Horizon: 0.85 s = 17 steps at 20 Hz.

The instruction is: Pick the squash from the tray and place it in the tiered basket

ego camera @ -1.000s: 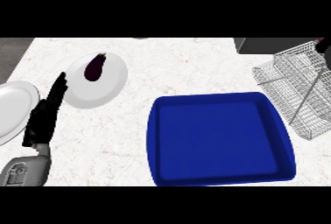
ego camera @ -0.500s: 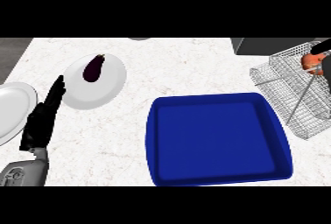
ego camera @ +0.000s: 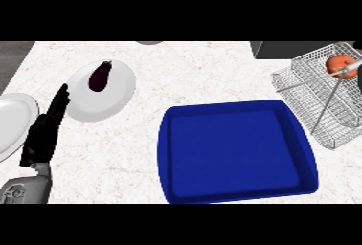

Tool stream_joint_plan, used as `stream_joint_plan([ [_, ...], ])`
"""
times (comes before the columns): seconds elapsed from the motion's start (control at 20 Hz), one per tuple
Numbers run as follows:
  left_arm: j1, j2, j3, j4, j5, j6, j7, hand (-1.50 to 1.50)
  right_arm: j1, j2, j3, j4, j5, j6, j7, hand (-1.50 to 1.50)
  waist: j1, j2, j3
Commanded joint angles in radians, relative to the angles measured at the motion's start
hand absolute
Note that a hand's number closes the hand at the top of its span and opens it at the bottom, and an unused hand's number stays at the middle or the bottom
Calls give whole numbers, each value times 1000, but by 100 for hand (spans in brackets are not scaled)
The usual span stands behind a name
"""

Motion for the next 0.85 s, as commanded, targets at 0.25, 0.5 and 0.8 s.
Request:
stream_joint_plan([
  [0.25,38,7,21,-21,15,-5,5,0,101,133,-48,-394,33,88,240,-150,-35,-20,0],
  [0.5,39,6,32,-4,11,7,21,0,228,246,-59,-699,20,198,214,-150,-67,-26,0],
  [0.8,66,-21,13,6,-21,41,-11,0,443,433,10,-1122,37,258,153,-150,-75,-24,-1],
])
